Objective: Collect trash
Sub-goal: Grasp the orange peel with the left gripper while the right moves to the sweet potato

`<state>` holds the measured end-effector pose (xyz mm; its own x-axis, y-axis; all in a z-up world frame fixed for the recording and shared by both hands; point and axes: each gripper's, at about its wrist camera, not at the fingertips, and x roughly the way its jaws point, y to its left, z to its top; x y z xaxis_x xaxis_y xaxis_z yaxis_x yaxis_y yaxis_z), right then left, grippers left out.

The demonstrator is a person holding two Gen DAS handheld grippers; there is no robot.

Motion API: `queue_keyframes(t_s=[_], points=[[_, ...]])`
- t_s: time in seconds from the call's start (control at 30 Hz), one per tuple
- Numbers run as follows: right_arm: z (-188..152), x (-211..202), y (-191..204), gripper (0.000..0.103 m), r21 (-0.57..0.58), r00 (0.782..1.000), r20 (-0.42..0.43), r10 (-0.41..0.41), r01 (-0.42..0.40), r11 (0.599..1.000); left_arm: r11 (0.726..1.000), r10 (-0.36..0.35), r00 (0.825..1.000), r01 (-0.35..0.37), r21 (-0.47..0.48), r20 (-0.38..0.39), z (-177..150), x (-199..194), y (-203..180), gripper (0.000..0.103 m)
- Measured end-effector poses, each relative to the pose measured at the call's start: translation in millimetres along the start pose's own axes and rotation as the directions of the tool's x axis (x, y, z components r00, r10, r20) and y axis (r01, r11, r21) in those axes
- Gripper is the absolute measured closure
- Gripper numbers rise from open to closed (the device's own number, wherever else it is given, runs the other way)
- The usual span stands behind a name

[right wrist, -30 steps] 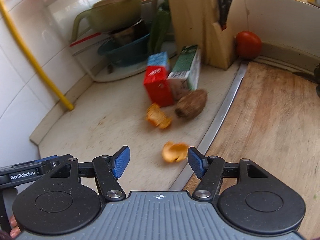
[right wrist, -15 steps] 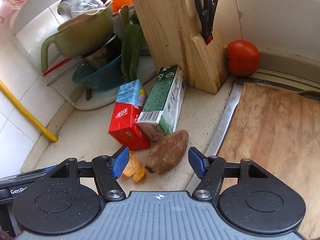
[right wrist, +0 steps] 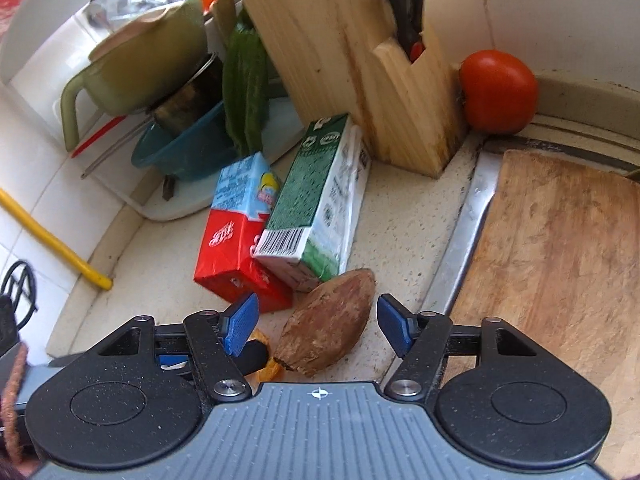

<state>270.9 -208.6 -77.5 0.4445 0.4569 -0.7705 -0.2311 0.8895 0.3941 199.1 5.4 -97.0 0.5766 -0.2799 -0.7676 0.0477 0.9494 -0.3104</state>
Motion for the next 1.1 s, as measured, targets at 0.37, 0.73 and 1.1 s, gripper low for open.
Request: queue_keyframes(t_s=[0.37, 0.73, 1.1], points=[[0.2, 17.1, -3.6, 0.043, -0.031, 0.998, -0.06, -0.008, 0.006, 1.0, 0.985, -0.157, 0.985, 0.161, 0.06, -0.079, -12.6, 1.0, -3.9, 0.087], [-1.0, 14.6, -9.6, 0.044, -0.036, 0.998, -0.059, 0.018, -0.021, 0.999, 0.954, -0.291, 0.952, 0.296, 0.049, -0.092, -16.7, -39.6, 2.4, 0.087], [-0.5, 14.5, -8.5, 0.042, -0.047, 0.997, -0.066, 0.026, -0.029, 0.998, 0.907, -0.195, 0.979, 0.206, 0.368, -0.068, -34.3, -54.6, -31.9, 0.056]])
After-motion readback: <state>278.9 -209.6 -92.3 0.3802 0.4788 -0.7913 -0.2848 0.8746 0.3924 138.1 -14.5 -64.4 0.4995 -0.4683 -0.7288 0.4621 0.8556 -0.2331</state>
